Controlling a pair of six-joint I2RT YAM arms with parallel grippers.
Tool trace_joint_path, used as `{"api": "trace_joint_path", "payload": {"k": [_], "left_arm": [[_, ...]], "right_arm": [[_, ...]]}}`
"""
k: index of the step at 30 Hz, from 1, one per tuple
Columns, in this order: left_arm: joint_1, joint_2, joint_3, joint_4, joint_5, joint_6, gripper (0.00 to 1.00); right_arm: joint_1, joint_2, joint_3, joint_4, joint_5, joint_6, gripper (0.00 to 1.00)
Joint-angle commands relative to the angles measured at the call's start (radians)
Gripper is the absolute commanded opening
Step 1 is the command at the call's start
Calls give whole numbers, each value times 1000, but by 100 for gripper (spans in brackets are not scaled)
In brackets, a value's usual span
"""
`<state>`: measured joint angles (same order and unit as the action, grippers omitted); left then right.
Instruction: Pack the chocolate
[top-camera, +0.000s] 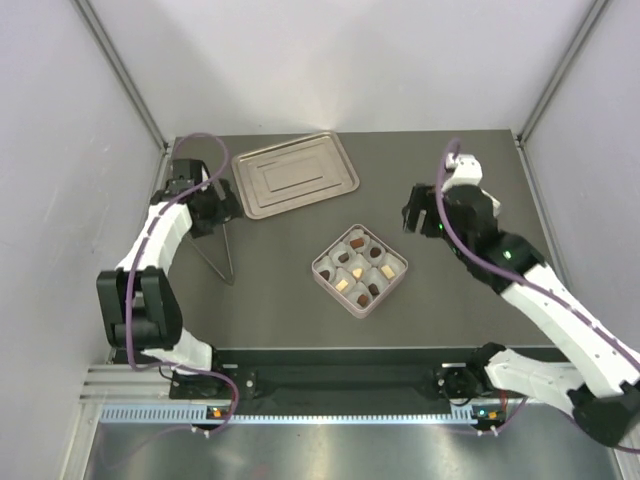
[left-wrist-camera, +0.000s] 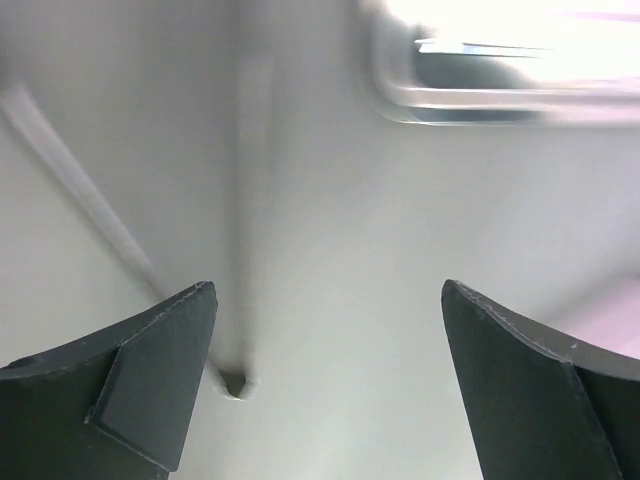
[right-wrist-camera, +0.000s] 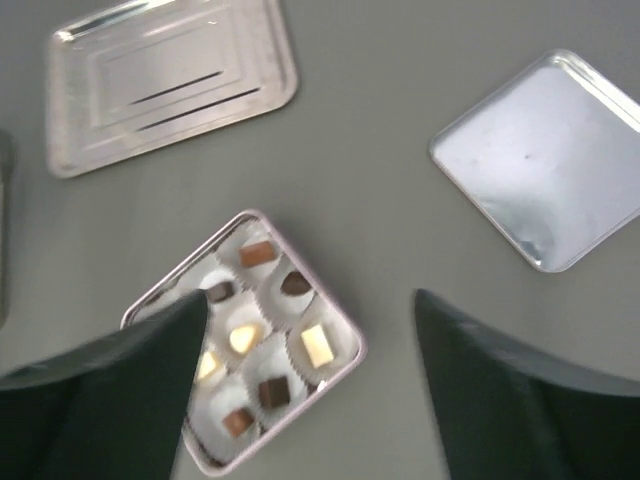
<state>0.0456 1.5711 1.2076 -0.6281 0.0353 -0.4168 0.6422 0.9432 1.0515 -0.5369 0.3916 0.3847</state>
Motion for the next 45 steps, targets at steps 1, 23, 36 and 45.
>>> {"api": "trace_joint_path", "payload": {"k": [1,23,36,45], "left_arm": [[-4,-103,21,45,277,44,99],[-98,-388,-312,317,629,-10,98],[-107,-388,-313,300,612,1,99],[-108,-390,-312,295,606,10,99]], "right_arm": [[-132,144,109,40,-28,51,74],[-450,1072,639,29,33,246,47],[-472,1281,765,11,21,276,45],[-480,1330,768,-6,0,275,30]]}}
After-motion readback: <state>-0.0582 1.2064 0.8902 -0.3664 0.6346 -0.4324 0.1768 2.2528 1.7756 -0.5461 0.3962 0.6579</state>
